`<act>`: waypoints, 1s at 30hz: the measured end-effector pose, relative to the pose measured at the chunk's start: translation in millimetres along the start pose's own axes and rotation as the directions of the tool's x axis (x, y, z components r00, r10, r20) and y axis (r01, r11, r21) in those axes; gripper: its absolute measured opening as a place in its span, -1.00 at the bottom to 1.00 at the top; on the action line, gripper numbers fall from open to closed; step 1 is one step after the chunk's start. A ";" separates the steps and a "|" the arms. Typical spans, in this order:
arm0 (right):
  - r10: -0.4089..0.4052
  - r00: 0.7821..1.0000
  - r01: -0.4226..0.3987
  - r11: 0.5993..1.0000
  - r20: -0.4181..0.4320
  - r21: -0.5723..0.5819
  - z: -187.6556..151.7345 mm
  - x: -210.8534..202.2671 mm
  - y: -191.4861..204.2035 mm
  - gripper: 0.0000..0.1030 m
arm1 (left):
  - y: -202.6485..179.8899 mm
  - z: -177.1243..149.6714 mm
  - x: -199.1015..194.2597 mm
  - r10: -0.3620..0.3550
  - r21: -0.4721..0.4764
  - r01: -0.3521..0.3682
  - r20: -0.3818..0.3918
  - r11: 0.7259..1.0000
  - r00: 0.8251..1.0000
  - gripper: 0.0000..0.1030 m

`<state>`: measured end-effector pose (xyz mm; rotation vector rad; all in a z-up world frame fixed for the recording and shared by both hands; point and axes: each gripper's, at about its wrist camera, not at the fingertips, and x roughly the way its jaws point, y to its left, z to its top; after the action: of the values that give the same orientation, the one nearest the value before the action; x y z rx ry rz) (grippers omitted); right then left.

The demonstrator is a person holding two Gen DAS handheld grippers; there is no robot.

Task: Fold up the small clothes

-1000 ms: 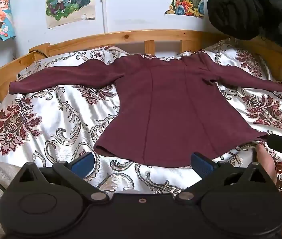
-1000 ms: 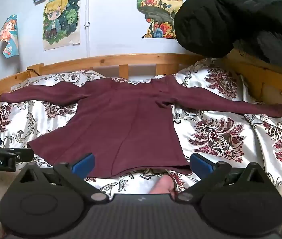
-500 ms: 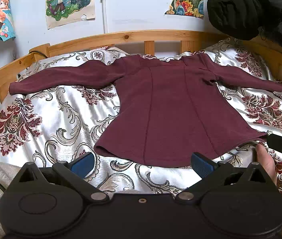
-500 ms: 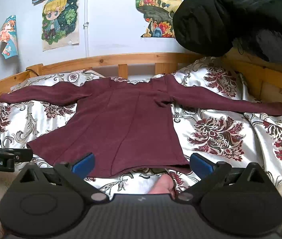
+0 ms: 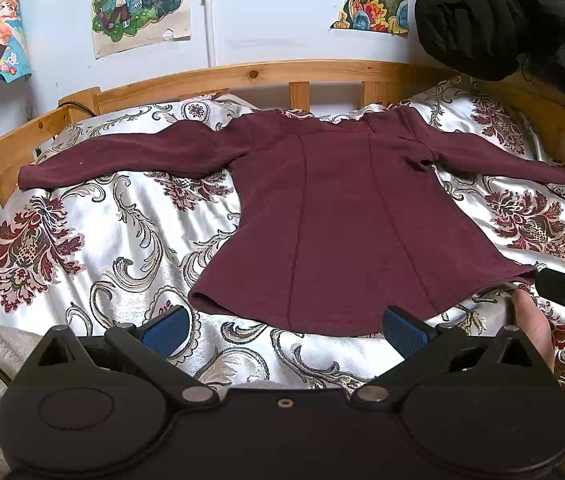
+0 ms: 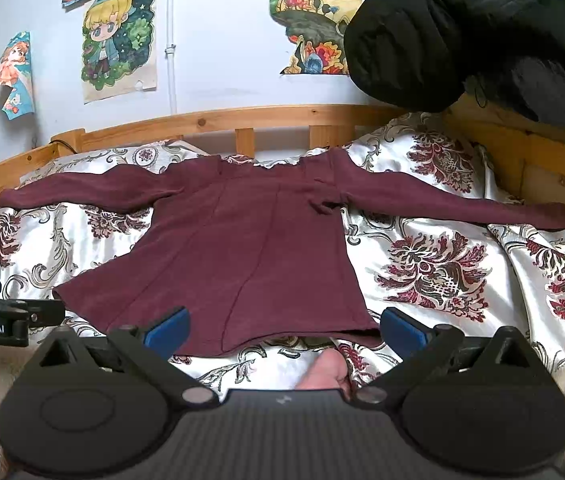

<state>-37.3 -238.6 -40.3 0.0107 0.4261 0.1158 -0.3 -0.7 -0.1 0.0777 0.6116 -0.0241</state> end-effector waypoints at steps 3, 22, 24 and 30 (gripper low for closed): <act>0.000 1.000 0.000 1.000 0.000 0.000 0.0 0.1 -0.1 0.99 | 0.0 0.0 0.0 0.000 0.000 0.000 0.000 1.000 1.000 0.99; 0.001 1.000 -0.001 1.000 -0.002 0.003 0.1 -1.0 1.4 0.99 | -0.1 0.0 0.1 0.000 0.001 0.000 -0.001 1.000 1.000 0.99; 0.001 1.000 -0.001 1.000 -0.002 0.003 0.1 -1.0 1.5 0.99 | -0.2 0.1 0.1 0.001 0.001 -0.001 -0.001 1.000 1.000 0.99; 0.002 1.000 -0.002 1.000 -0.003 0.004 0.3 -1.0 1.9 0.99 | -0.3 0.1 0.1 0.000 0.001 0.000 -0.002 1.000 1.000 0.99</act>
<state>-38.3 -236.8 -39.5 0.0146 0.4292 0.1167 -0.2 -1.1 -0.1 0.0787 0.6134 -0.0239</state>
